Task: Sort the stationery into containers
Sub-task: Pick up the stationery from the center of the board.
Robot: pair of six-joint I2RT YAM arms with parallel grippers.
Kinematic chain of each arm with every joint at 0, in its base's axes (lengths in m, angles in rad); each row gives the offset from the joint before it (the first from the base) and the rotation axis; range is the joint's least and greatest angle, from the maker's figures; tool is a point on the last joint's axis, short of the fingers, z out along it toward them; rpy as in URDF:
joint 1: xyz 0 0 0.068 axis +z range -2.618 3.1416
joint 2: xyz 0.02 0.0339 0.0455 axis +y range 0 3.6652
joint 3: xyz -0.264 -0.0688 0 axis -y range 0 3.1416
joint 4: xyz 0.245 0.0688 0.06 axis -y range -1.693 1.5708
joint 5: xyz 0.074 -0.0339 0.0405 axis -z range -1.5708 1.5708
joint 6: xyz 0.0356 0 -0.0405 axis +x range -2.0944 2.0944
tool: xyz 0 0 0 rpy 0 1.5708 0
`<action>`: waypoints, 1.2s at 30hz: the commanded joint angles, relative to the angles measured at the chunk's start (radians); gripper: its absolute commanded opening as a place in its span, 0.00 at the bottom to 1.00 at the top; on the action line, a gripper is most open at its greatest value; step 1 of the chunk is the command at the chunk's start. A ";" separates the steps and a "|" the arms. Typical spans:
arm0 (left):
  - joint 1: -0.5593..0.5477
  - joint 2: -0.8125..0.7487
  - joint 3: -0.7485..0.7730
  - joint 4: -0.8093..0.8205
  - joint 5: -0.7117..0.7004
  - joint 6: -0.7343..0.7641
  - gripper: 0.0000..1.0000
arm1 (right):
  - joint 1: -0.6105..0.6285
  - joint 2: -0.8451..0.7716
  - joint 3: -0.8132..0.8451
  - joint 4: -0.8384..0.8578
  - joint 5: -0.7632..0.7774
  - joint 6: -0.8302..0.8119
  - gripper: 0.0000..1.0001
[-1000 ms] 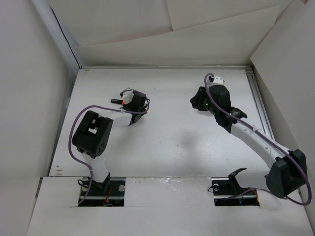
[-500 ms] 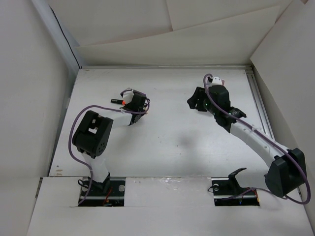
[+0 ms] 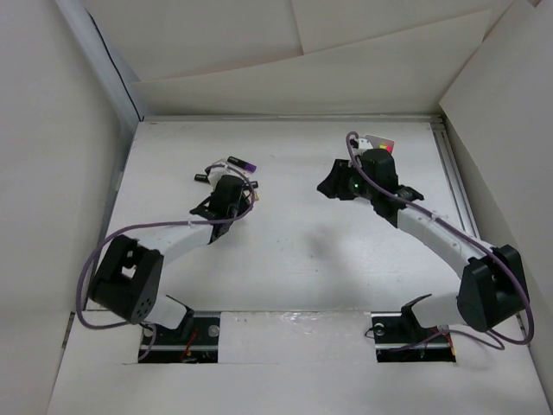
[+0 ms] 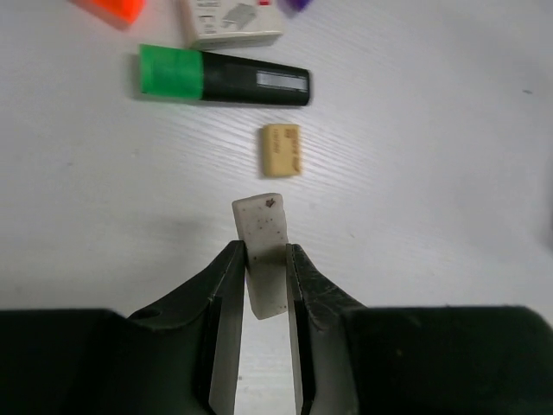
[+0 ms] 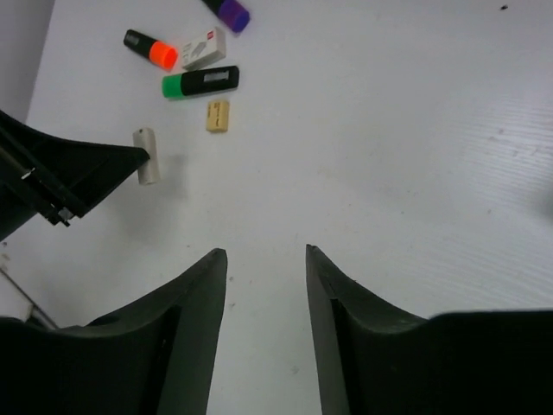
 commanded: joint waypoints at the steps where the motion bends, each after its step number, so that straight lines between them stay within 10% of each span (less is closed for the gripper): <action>1: -0.012 -0.129 -0.057 0.123 0.156 0.083 0.00 | -0.004 0.018 0.024 0.078 -0.142 0.017 0.45; 3: -0.012 -0.162 -0.097 0.185 0.218 0.116 0.00 | -0.004 0.033 0.024 0.087 -0.191 0.017 0.16; 6: -0.012 -0.201 -0.149 0.282 0.315 0.155 0.00 | 0.008 0.061 0.035 0.107 -0.262 0.040 0.10; 10: -0.012 -0.212 -0.162 0.347 0.404 0.192 0.00 | 0.035 0.110 0.064 0.129 -0.304 0.058 0.46; 15: -0.012 -0.212 -0.176 0.385 0.496 0.239 0.00 | 0.079 0.149 0.099 0.148 -0.314 0.078 0.66; 36: -0.012 -0.230 -0.228 0.508 0.669 0.284 0.00 | 0.107 0.364 0.191 0.323 -0.395 0.218 0.56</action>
